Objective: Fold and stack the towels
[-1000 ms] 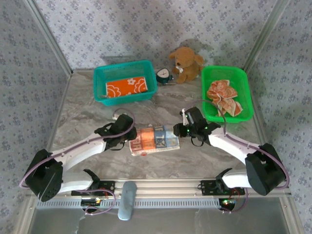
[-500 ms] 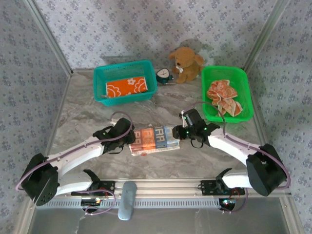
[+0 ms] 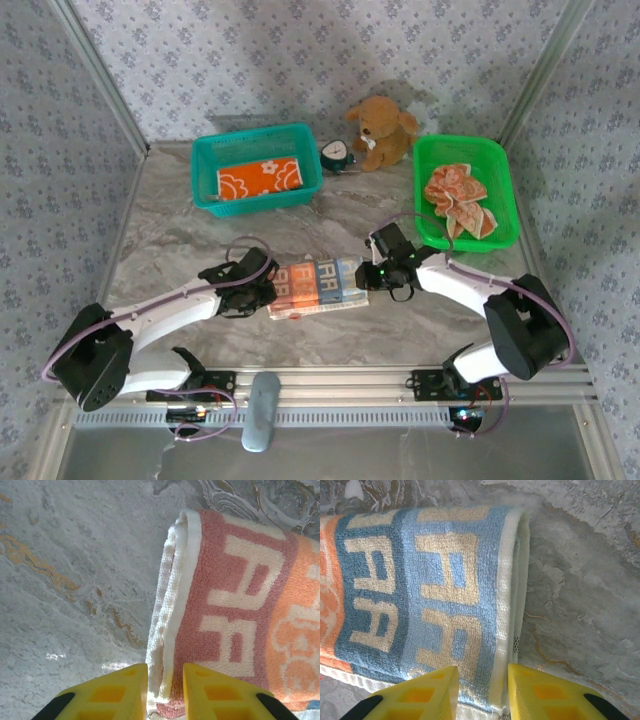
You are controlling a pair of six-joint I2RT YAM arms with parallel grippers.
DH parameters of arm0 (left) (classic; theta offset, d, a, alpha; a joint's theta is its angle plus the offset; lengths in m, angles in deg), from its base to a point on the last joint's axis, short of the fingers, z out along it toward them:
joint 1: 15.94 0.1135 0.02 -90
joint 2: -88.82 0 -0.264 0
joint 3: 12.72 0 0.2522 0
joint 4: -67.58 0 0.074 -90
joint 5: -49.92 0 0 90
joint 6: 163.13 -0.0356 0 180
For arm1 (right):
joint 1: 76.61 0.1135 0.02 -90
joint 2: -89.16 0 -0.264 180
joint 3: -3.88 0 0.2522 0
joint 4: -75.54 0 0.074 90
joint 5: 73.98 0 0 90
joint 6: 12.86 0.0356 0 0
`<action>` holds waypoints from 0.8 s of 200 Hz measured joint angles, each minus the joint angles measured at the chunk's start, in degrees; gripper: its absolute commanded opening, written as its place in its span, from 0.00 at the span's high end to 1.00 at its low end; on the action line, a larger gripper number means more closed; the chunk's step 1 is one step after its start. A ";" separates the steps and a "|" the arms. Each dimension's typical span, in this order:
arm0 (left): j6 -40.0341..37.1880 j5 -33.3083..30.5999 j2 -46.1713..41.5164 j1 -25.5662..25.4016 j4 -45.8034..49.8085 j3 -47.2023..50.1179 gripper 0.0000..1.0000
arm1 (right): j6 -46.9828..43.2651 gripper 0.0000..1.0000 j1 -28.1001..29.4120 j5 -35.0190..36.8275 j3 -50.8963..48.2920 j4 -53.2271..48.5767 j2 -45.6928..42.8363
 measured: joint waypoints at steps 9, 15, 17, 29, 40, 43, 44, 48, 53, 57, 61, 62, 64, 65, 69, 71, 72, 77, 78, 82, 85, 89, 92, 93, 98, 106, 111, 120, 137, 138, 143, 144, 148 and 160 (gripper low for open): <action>0.11 0.35 0.04 0.00 -0.20 0.11 0.78 | 0.00 0.68 -0.04 -0.24 0.00 0.00 0.26; 0.26 0.55 0.15 0.00 -0.39 0.20 0.79 | 0.00 0.69 -0.04 -0.44 0.00 0.00 0.42; 0.31 0.55 0.20 0.00 -0.52 0.24 0.79 | 0.00 0.69 -0.04 -0.50 0.00 0.00 0.48; 0.59 0.85 0.55 0.00 -1.09 0.44 0.84 | 0.00 0.73 -0.04 -0.74 0.00 0.00 0.72; 1.09 1.22 0.68 0.00 -1.64 0.85 0.92 | 0.04 0.79 -0.04 -1.01 0.00 0.00 0.81; 0.83 1.33 0.70 0.00 -1.68 0.96 0.93 | 0.20 0.81 -0.04 -1.03 0.00 -0.02 0.83; 0.96 1.31 0.72 0.00 -1.73 0.98 0.94 | 0.13 0.82 -0.04 -1.05 0.00 -0.02 0.83; 1.01 1.53 0.72 0.00 -1.79 1.11 0.97 | 0.31 0.85 -0.04 -1.05 0.00 0.00 0.83; 1.49 1.55 0.72 0.00 -1.84 1.18 1.00 | 0.04 0.89 -0.04 -1.05 0.00 -0.02 0.83; 1.18 1.55 0.72 0.00 -1.84 1.25 1.00 | 0.24 0.92 -0.04 -1.09 0.00 -0.04 0.83; 1.27 1.64 0.72 0.00 -1.88 1.27 1.00 | 0.17 0.95 -0.04 -1.05 0.00 0.00 0.83; 1.20 1.66 0.72 0.00 -1.88 1.27 1.00 | 0.39 0.96 -0.04 -1.07 0.00 -0.02 0.83; 1.40 1.62 0.70 0.00 -1.90 1.27 1.00 | 0.39 0.97 -0.04 -1.09 0.00 -0.04 0.83; 1.40 1.57 0.70 0.00 -1.92 1.27 1.00 | 0.09 0.97 -0.04 -1.09 0.00 -0.02 0.83; 1.44 1.60 0.66 0.00 -1.92 1.27 1.00 | 0.50 0.99 -0.04 -1.07 0.00 -0.04 0.83; 1.44 1.57 0.59 0.00 -1.92 1.27 1.00 | 0.28 0.99 -0.04 -1.09 0.00 -0.11 0.83; 1.46 1.55 0.57 0.00 -1.92 1.27 1.00 | 0.13 0.99 -0.04 -1.07 0.00 -0.11 0.83; 1.49 1.55 0.35 0.00 -1.86 1.27 1.00 | 0.35 1.00 -0.04 -1.09 0.00 -0.20 0.83; 1.49 1.55 0.31 0.00 -1.84 1.27 1.00 | 0.33 1.00 -0.04 -1.05 0.02 -0.22 0.83; 1.51 1.57 -0.02 0.00 -1.73 1.27 1.00 | 0.39 1.00 -0.04 -1.07 0.02 -0.28 0.83; 1.51 1.55 -0.22 0.00 -1.64 1.27 1.00 | 0.39 1.00 -0.04 -1.07 0.04 -0.33 0.81; 1.53 1.55 -0.66 0.00 -1.49 1.27 1.00 | 0.39 1.00 -0.04 -1.07 0.07 -0.44 0.81; 1.53 1.53 -1.01 0.00 -1.31 1.27 1.00 | 0.39 1.00 -0.04 -1.05 0.11 -0.55 0.81; 1.53 1.55 -1.20 -0.02 -1.22 1.27 1.00 | 0.39 1.00 -0.04 -1.05 0.11 -0.55 0.81; 1.55 1.53 -1.77 0.00 -1.01 1.27 1.00 | 0.39 1.00 -0.04 -1.07 0.20 -0.76 0.76; 1.86 1.55 -3.10 0.00 -0.42 1.27 1.00 | 0.39 1.00 -0.04 -1.07 0.44 -1.25 0.59; 1.95 1.55 -3.85 -0.02 -0.13 1.27 1.00 | 0.39 1.00 -0.04 -1.07 0.57 -1.57 0.39; 2.40 1.55 -5.09 -0.04 0.50 1.27 1.00 | 0.37 1.00 -0.04 -1.05 0.85 -2.19 -0.15; 3.37 1.51 -7.04 -0.50 1.97 1.25 1.00 | 0.37 1.00 -0.04 -1.05 1.16 -3.34 -1.88; 3.43 1.51 -7.13 -0.52 2.03 1.25 1.00 | 0.39 1.00 -0.04 -1.07 1.16 -3.32 -1.97; 3.74 1.49 -7.58 -0.81 2.51 1.25 1.00 | 0.37 1.00 -0.04 -1.07 1.20 -3.63 -2.49; 3.85 1.49 -7.67 -0.87 2.67 1.25 1.00 | 0.37 1.00 -0.04 -1.07 1.20 -3.72 -2.58; 4.13 1.53 -8.00 -1.14 3.06 1.25 1.00 | 0.39 1.00 -0.04 -1.07 1.20 -3.93 -3.10; 4.96 1.51 -8.72 -1.90 4.20 1.25 1.00 | 0.39 1.00 -0.04 -1.14 1.20 -4.83 -4.33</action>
